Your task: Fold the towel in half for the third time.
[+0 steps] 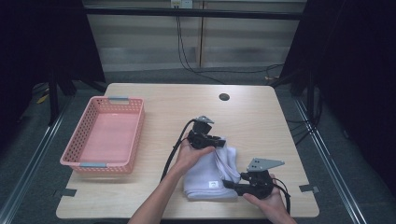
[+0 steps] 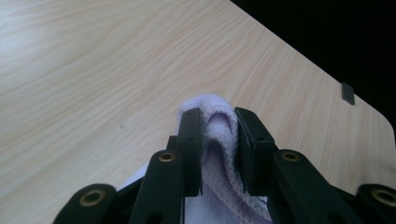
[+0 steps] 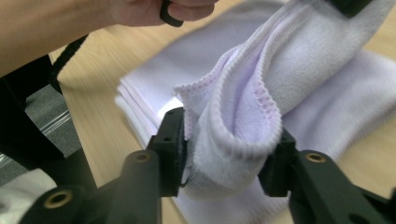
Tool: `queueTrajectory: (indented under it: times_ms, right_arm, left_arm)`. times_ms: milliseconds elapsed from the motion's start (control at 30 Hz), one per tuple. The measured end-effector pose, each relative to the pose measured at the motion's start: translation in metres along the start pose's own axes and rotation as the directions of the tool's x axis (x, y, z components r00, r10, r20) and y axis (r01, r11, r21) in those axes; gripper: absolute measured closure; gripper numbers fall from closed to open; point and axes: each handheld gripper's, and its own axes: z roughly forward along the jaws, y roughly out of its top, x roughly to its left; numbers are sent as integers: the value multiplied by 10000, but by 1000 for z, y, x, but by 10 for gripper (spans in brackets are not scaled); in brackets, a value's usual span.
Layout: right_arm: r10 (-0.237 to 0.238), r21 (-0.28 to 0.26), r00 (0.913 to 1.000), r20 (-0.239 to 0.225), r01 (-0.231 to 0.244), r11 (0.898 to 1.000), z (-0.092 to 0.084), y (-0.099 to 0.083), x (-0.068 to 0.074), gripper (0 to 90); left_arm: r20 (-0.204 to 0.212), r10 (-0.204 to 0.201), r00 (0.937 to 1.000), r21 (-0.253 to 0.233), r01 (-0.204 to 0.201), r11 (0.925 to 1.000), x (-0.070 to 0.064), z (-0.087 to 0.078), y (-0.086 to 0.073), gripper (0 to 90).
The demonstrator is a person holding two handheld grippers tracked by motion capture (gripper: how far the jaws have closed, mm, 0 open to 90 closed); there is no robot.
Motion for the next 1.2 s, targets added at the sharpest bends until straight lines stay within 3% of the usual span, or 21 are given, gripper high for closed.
queueTrajectory:
  times_ms: [133, 300, 533, 667, 733, 867, 933, 1000, 1133, 1200]
  right_arm:
    - [165, 181, 9998, 73, -167, 9997, -6, -7, -4, 458]
    - [261, 54, 9992, 313, -263, 9996, -14, -8, -7, 372]
    - [566, -364, 9933, 1010, -532, 9979, -19, 5, -23, 292]
    - [627, -467, 9837, 1688, -555, 9974, -9, 25, -40, 269]
    - [889, -596, 9791, 1830, -792, 9951, -2, 34, -52, 258]
    - [917, -567, 9742, 2060, -817, 9950, 18, 53, -71, 247]
    - [890, -379, 9725, 2152, -828, 9958, 31, 60, -77, 245]
    - [899, -189, 9712, 2205, -879, 9960, 42, 62, -81, 298]
    - [941, 86, 9622, 2557, -996, 9950, 48, 53, -88, 607]
    - [867, 154, 9630, 2550, -937, 9955, 45, 49, -93, 695]
  left_arm:
    - [229, 8, 9997, -31, -8, 10000, -4, 8, 3, 683]
    - [712, -61, 9974, -529, 99, 9985, -7, 2, 9, 563]
    - [202, 270, 9994, -578, -258, 9980, -5, -24, 4, 461]
    - [-119, 252, 9996, -619, -259, 9977, -1, -43, -6, 457]
    - [-304, 302, 9991, -518, -317, 9982, 0, -52, -11, 457]
    - [-550, 308, 9980, -432, -332, 9985, 1, -68, -27, 455]
    - [-412, 343, 9986, -447, -361, 9983, -1, -75, -36, 443]
    - [-605, 491, 9970, -348, -512, 9981, -4, -81, -45, 436]
    - [-707, 681, 9952, -80, -688, 9976, -12, -98, -61, 412]
    - [-758, 692, 9947, 44, -690, 9976, -19, -107, -75, 407]
